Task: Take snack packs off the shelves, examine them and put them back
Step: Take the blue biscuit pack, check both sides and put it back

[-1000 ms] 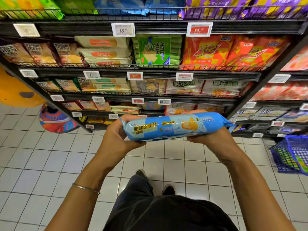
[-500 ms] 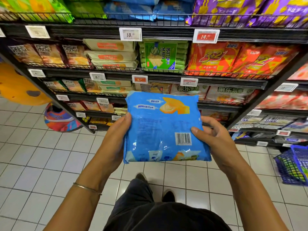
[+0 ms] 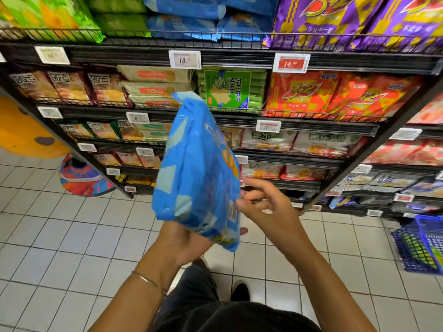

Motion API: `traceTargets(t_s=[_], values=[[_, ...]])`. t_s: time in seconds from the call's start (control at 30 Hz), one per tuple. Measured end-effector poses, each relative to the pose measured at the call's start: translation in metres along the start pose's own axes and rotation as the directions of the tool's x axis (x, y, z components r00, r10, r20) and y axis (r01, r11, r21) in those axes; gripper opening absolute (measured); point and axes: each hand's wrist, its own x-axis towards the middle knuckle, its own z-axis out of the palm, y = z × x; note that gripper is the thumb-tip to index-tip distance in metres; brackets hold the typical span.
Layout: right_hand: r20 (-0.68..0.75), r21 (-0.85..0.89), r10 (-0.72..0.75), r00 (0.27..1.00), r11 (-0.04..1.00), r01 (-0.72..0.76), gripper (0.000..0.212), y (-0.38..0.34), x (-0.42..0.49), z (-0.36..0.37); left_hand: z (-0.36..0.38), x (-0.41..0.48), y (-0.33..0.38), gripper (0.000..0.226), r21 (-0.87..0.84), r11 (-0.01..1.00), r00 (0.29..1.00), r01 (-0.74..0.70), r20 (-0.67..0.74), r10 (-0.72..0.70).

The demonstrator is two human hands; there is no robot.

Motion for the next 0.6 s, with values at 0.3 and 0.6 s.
traceTargets(t_s=[0.3,0.6], values=[[0.322,0.750,0.029,0.946,0.602,-0.274,0.079,-0.024,0.000,-0.022,-0.005,0.008,0.017,0.074,0.518,0.825,0.861,-0.227,-0.288,0.418],[0.282,0.726,0.160,0.946,0.609,-0.320,0.037,-0.014,0.001,-0.033,-0.006,-0.014,0.045,0.049,0.400,0.916,0.963,-0.040,-0.230,0.143]])
